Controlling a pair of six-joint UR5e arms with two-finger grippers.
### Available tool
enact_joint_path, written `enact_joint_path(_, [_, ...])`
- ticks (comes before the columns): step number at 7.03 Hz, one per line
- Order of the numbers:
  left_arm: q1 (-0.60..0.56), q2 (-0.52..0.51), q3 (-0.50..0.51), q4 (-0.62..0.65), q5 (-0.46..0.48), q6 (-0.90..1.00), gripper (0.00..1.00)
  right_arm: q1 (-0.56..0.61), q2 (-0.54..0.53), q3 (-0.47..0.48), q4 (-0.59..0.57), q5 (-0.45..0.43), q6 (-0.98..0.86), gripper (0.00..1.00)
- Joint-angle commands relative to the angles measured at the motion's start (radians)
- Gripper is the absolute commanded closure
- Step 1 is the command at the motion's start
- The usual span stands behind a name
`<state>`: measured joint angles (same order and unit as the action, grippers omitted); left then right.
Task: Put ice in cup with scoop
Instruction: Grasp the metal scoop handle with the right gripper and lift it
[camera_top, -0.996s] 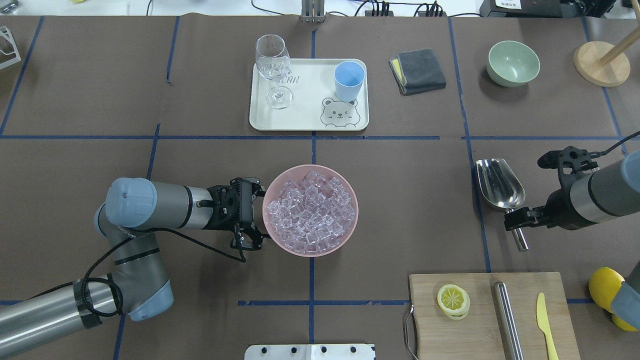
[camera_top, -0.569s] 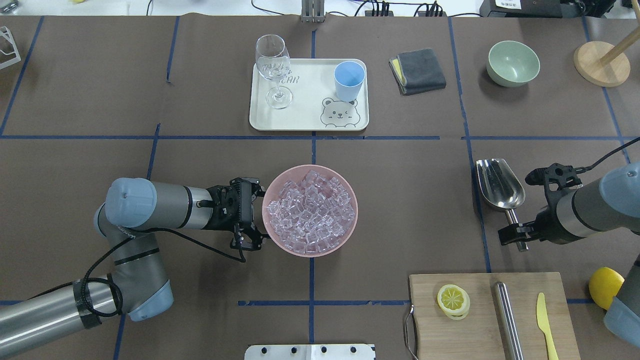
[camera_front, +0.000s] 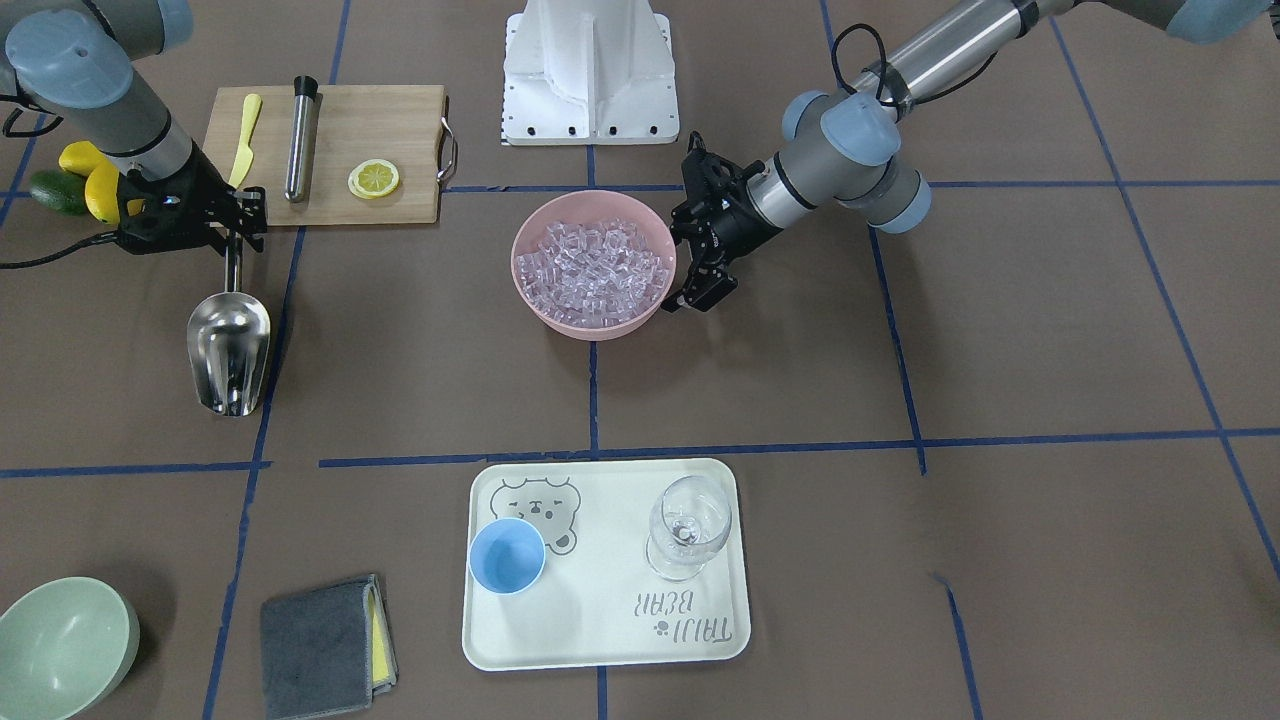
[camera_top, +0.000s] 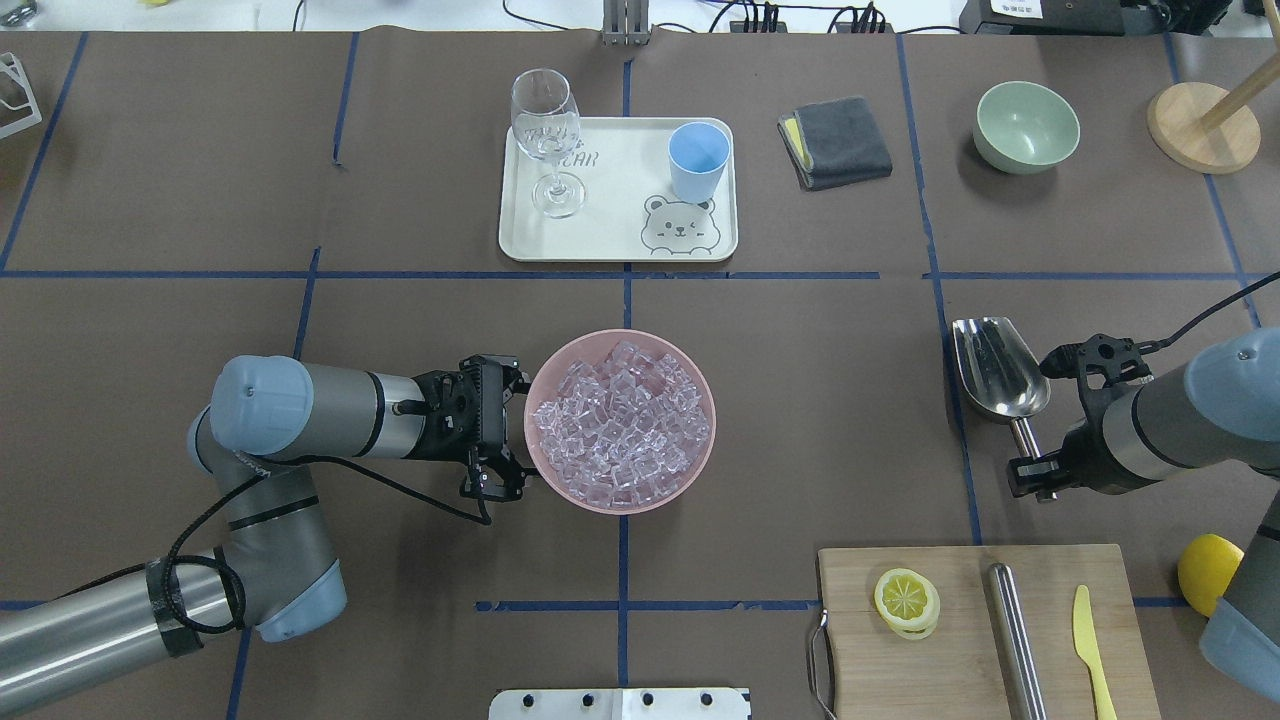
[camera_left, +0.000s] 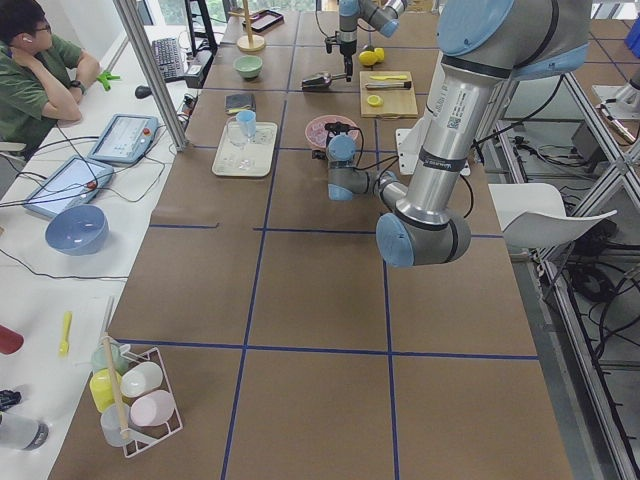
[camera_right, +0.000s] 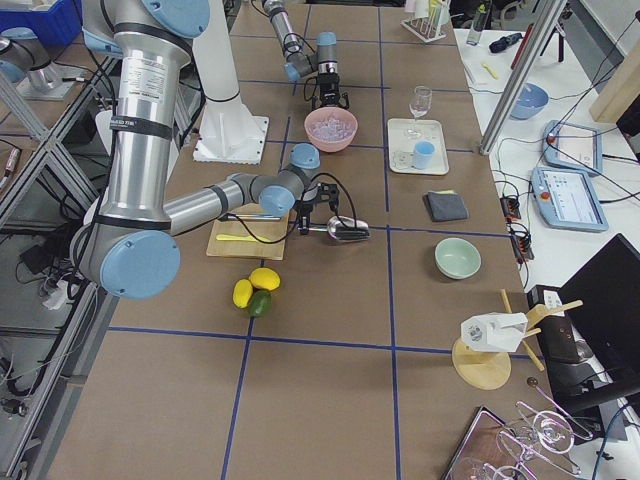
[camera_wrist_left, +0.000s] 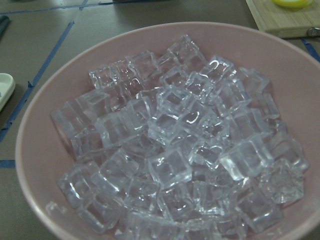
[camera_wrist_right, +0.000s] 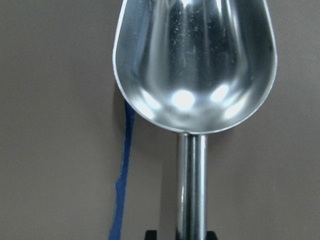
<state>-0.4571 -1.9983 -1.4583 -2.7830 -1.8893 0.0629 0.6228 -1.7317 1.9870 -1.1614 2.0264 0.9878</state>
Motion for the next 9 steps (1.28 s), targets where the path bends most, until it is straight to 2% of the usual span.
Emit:
enact_joint_path(1, [0.0, 0.001, -0.001, -0.001, -0.001, -0.002, 0.0, 0.003, 0.0, 0.004, -0.003, 0.005, -0.003, 1.0])
enact_joint_path(4, [0.0, 0.001, -0.002, -0.001, -0.001, -0.003, 0.0, 0.052, 0.0, 0.085, -0.015, 0.012, -0.032, 1.0])
enact_joint_path(5, [0.0, 0.001, -0.002, -0.001, -0.001, -0.003, 0.0, 0.057, 0.003, 0.102, -0.017, 0.038, -0.106, 1.0])
enact_joint_path(7, [0.0, 0.001, -0.002, -0.006, -0.001, -0.005, 0.0, 0.159, 0.003, 0.122, -0.067, 0.071, -0.413, 1.0])
enact_joint_path(9, [0.002, 0.0, -0.004, -0.007, -0.001, -0.005, 0.0, 0.161, 0.033, 0.162, -0.156, 0.067, -0.629, 1.0])
